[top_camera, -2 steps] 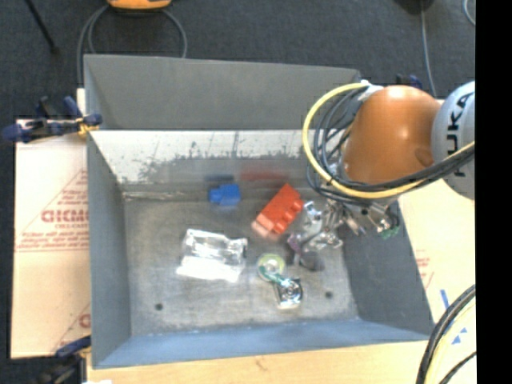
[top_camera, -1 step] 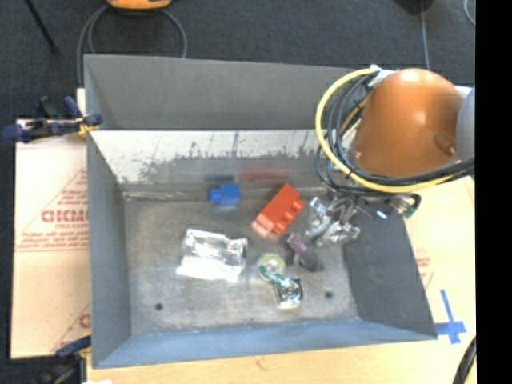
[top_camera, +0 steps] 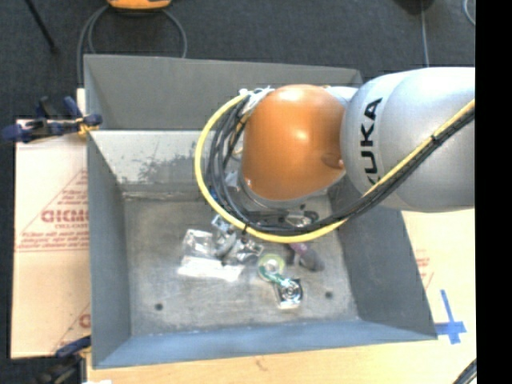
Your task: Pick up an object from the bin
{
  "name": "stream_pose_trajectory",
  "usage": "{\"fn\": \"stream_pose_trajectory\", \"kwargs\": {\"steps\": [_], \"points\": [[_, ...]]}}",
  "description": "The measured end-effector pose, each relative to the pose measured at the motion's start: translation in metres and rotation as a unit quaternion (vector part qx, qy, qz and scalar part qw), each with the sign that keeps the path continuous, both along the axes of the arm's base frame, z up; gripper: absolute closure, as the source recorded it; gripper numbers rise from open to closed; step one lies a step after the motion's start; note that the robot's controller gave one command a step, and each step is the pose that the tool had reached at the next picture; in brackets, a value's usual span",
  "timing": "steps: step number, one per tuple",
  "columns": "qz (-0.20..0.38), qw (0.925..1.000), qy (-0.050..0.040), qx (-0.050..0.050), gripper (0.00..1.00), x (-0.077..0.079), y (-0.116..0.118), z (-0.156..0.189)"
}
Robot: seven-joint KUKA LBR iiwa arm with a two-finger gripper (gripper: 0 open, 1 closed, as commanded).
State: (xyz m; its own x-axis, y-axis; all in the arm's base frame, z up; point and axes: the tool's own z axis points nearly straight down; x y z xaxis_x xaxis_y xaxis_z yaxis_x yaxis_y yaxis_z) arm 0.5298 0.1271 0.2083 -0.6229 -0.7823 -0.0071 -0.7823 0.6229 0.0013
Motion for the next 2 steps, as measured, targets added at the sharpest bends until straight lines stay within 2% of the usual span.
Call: {"fn": "stream_pose_trajectory", "kwargs": {"steps": [1, 2], "points": [[-0.005, 1.0000, -0.0002, -0.001, 0.00, 0.001, -0.005, 0.000], [0.118, 0.9931, 0.0011, -0.003, 0.00, 0.005, 0.004, -0.030]]}}
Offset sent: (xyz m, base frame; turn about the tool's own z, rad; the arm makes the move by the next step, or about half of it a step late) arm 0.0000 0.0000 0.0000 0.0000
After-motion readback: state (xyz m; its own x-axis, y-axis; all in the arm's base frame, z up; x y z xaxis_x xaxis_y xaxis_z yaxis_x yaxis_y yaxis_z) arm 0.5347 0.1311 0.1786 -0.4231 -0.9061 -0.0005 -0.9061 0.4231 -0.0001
